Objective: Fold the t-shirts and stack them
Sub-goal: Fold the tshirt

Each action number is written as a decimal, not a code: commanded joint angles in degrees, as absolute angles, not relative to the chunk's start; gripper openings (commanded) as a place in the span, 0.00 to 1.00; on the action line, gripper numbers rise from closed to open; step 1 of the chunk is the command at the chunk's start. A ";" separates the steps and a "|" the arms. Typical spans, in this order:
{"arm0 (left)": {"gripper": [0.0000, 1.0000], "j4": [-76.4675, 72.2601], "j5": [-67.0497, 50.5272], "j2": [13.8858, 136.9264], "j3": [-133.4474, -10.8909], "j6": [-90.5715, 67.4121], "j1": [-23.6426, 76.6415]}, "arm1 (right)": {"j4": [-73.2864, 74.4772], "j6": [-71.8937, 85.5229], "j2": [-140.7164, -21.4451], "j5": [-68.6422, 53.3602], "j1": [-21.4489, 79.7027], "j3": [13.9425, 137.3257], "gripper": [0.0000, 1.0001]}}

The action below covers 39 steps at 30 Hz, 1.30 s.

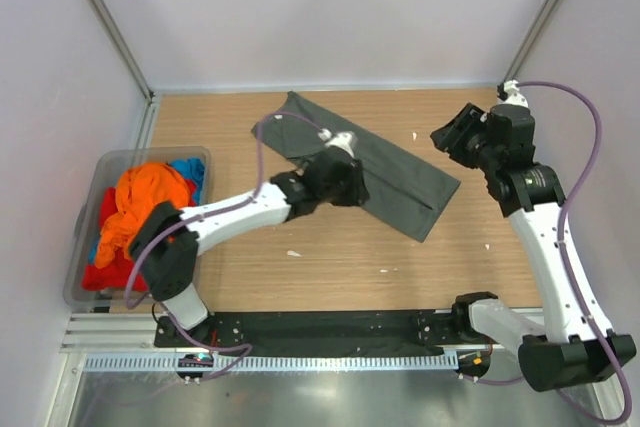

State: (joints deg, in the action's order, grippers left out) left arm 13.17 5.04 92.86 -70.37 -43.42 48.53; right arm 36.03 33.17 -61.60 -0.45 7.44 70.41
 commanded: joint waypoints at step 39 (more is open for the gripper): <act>0.36 23.29 23.47 130.61 -104.33 -41.48 71.81 | 43.86 33.66 -39.46 6.77 7.65 78.05 0.55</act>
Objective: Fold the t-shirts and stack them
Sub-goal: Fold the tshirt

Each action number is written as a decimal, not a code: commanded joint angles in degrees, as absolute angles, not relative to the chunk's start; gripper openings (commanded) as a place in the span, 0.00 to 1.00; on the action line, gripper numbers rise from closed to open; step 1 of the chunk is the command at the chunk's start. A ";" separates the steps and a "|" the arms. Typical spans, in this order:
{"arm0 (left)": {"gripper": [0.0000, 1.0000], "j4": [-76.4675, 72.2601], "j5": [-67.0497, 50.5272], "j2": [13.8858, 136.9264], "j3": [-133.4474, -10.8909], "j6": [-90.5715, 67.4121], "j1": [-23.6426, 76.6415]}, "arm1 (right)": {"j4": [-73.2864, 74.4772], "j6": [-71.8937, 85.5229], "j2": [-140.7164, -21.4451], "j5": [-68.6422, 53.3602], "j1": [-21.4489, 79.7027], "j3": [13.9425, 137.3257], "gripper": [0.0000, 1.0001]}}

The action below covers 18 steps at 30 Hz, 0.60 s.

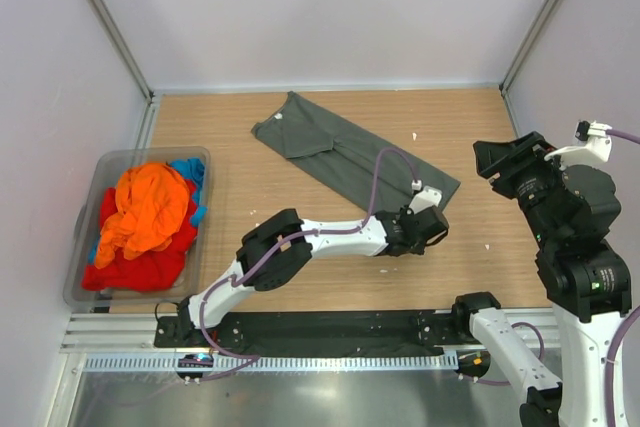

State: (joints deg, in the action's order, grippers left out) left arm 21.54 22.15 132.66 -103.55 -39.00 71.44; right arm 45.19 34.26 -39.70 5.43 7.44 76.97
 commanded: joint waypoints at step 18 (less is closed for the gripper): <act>0.47 35.76 21.62 124.71 -106.08 -85.68 69.96 | 43.68 34.19 -37.36 8.87 7.65 77.52 0.55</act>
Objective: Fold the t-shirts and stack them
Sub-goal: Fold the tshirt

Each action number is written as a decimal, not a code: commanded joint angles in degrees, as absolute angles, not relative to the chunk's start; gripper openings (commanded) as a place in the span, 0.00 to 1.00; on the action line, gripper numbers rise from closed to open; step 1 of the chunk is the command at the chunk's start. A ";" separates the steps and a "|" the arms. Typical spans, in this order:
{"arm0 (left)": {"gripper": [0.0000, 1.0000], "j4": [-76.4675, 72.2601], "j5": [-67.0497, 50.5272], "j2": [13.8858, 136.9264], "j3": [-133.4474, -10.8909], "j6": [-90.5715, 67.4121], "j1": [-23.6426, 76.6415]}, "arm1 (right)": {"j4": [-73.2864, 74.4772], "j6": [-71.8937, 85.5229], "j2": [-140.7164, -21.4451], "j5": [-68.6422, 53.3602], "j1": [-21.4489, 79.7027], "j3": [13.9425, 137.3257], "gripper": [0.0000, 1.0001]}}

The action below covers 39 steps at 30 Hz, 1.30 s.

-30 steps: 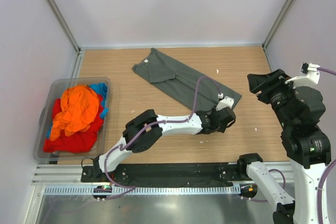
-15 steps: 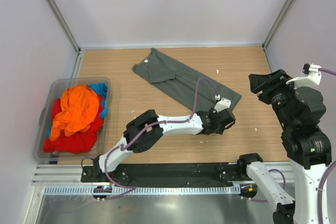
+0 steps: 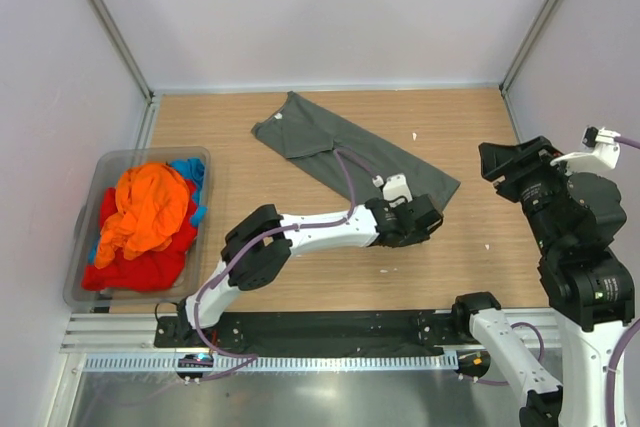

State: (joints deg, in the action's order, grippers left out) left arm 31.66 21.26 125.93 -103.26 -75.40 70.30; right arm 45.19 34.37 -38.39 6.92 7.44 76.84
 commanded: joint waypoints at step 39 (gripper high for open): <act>0.19 37.88 21.36 138.07 -111.71 -94.92 68.12 | 46.67 31.73 -35.16 12.04 7.65 81.47 0.57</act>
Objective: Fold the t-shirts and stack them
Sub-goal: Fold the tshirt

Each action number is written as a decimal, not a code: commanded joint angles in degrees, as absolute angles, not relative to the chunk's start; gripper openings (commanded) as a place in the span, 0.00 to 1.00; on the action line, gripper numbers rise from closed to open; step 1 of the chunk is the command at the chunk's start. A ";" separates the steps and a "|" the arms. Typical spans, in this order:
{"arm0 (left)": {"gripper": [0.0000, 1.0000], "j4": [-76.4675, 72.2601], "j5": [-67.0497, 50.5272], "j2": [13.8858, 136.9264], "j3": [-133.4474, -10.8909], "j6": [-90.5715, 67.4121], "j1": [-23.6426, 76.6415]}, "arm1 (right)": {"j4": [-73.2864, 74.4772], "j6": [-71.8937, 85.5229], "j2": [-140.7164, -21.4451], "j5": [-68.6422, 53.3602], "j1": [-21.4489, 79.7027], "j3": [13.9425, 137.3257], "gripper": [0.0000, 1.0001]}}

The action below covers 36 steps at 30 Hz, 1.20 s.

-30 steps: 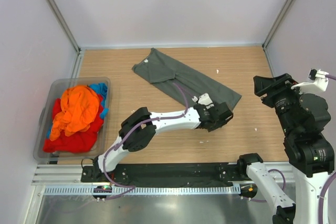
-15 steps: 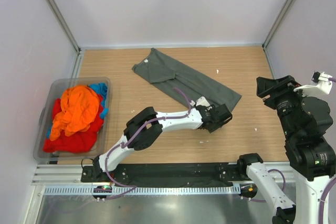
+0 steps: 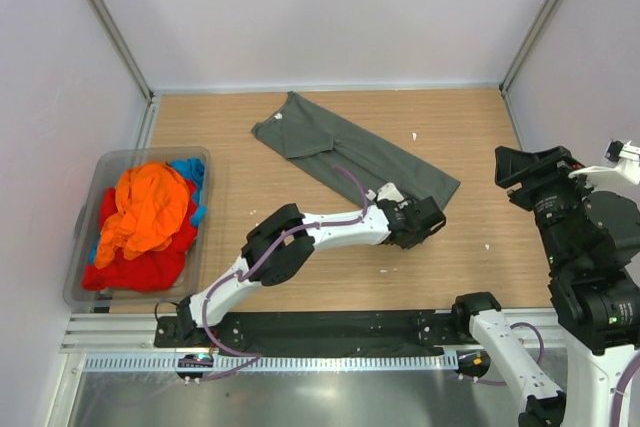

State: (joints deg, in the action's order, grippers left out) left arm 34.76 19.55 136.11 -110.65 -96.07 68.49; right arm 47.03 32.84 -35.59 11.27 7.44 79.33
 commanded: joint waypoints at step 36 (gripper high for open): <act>0.00 56.33 25.22 94.92 -55.46 -87.80 72.25 | 43.16 31.11 -42.97 -11.06 7.73 56.53 0.55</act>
